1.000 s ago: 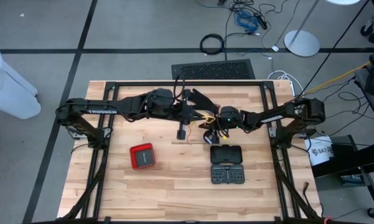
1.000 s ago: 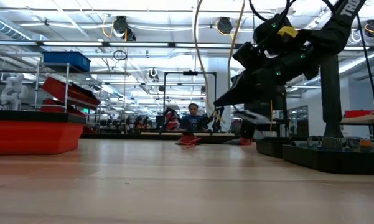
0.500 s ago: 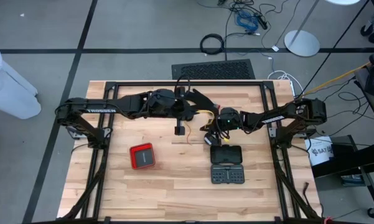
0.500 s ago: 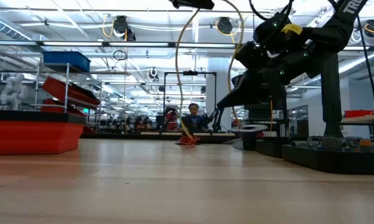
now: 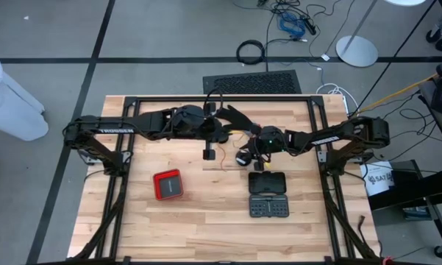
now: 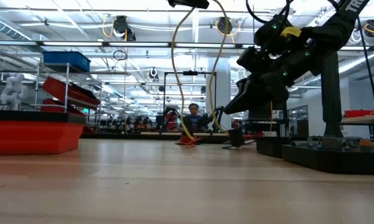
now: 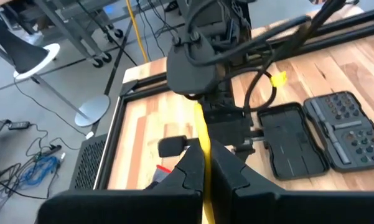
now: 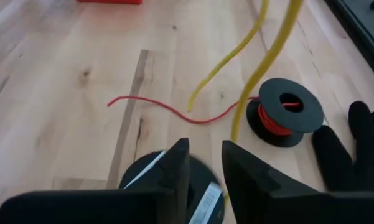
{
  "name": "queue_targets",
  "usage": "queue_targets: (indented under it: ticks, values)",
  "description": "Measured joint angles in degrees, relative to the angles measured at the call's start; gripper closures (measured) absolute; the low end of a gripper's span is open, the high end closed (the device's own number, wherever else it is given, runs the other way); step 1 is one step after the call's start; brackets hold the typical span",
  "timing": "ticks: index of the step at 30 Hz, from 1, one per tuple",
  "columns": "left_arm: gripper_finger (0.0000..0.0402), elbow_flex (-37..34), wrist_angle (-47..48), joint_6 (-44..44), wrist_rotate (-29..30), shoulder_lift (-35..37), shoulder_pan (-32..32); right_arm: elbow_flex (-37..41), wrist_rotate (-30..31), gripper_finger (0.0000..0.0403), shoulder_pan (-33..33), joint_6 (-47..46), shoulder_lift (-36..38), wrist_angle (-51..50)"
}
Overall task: Coil cords
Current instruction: Uncoil the yellow wire from the spool
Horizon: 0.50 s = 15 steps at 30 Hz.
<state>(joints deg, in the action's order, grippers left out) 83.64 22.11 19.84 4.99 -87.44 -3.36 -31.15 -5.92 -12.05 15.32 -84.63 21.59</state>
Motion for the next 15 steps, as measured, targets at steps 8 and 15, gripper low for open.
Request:
queue_targets:
  ticks: [8,15]
  values:
    - [0.0395,0.0,-1.19,-0.04,-0.06,0.0,0.11,0.02,-0.39,0.0316,0.02,0.14,-0.21,1.13]
    - [0.0395,0.0,-2.42,-0.07,-0.34,0.0,1.21,0.02,-0.36,0.0312,0.02,0.25,-0.21,5.07]
